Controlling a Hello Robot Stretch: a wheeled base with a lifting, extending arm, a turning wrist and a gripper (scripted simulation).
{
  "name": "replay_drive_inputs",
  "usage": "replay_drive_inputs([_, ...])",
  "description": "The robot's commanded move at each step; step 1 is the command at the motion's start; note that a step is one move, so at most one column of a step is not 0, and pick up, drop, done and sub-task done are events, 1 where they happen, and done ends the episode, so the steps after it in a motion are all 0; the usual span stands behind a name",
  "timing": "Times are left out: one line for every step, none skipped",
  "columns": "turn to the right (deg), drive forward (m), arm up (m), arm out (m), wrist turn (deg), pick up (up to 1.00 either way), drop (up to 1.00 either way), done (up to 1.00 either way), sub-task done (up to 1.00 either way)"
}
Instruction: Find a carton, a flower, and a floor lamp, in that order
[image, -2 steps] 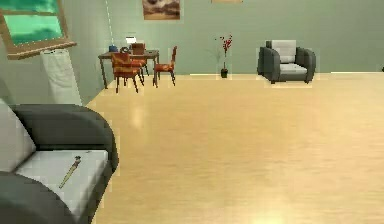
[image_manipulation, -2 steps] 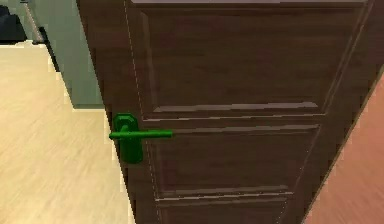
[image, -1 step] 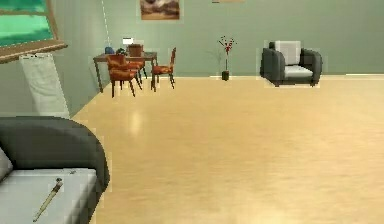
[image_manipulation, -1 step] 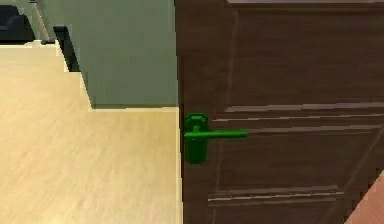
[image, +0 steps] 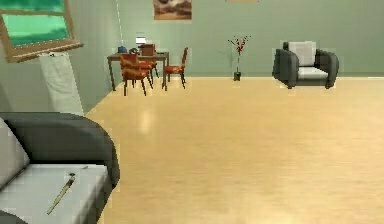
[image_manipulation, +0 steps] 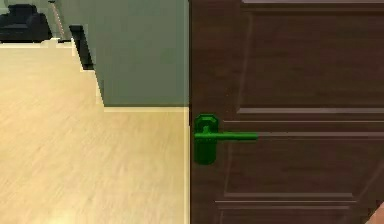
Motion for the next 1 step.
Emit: replay_drive_inputs([0.0,1.00,0.00,0.00,0.0,0.00,0.00,0.00,0.00])
